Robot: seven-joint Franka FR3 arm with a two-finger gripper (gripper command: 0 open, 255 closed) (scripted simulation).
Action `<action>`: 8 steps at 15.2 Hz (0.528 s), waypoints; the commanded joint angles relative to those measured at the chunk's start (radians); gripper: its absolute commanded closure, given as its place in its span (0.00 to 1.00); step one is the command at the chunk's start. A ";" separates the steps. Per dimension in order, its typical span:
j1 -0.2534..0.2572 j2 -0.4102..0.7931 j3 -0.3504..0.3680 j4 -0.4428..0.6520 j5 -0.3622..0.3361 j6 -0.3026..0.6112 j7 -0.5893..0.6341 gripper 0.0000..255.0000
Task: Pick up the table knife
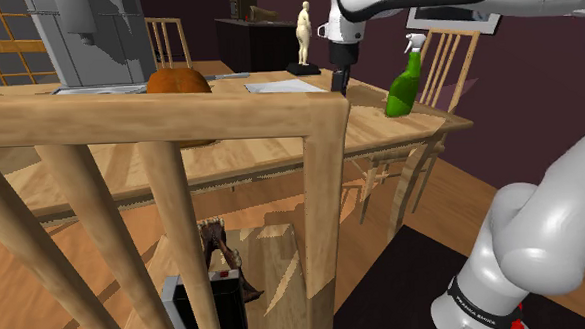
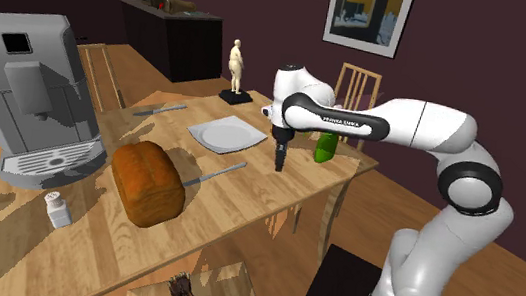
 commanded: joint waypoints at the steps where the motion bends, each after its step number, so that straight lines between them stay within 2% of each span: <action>1: 0.017 0.076 -0.004 0.071 0.008 -0.004 -0.089 0.00; 8: 0.048 0.373 0.010 0.423 0.043 -0.088 -0.375 0.00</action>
